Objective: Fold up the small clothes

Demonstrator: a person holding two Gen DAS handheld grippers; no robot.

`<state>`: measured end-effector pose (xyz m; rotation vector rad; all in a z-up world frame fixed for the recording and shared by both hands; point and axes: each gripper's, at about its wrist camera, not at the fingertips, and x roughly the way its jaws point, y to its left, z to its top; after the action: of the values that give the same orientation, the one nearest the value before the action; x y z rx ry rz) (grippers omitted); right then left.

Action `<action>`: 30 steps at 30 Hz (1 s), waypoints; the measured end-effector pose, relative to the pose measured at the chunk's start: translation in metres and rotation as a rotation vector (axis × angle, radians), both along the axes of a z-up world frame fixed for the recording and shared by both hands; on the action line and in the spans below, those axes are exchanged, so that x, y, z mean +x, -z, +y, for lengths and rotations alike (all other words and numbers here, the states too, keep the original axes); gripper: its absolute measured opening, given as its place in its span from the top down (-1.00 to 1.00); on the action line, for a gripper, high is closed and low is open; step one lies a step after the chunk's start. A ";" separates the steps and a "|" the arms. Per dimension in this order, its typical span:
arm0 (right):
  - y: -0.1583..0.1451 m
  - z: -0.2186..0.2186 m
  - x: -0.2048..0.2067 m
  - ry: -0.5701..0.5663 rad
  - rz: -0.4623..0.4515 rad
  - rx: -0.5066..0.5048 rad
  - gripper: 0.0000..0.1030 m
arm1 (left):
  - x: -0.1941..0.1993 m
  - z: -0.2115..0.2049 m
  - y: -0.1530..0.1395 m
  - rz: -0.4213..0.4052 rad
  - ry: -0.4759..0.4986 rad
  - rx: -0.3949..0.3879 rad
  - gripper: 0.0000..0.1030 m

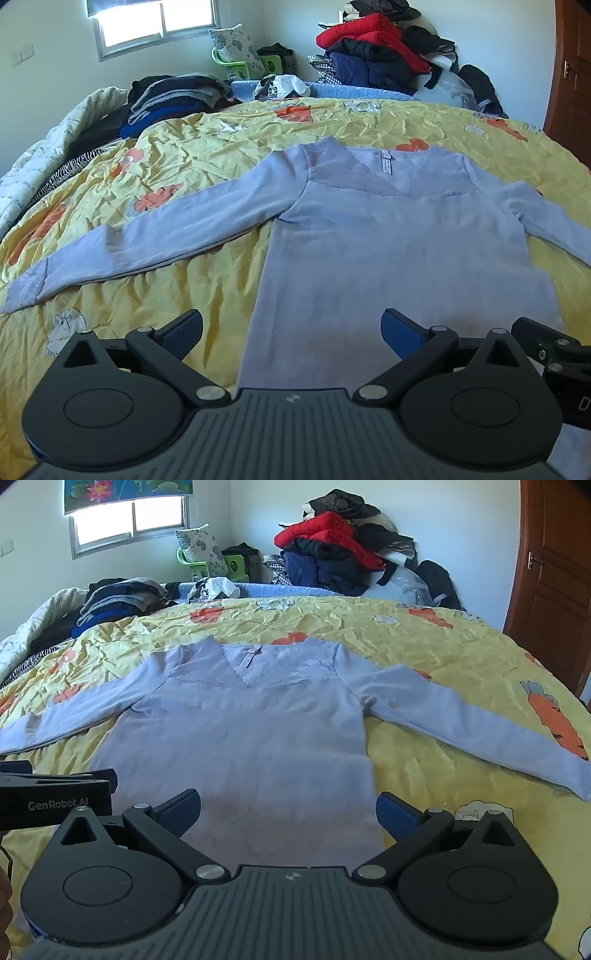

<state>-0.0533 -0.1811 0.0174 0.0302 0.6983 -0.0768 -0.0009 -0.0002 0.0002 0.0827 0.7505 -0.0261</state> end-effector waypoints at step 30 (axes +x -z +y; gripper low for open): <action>0.007 -0.003 -0.007 -0.009 0.003 0.012 -0.99 | -0.009 -0.010 0.003 -0.014 0.031 0.021 -1.00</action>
<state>-0.0600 -0.1839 0.0106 0.0388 0.7015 -0.0642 -0.0100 -0.0099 -0.0027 0.1141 0.7353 -0.0472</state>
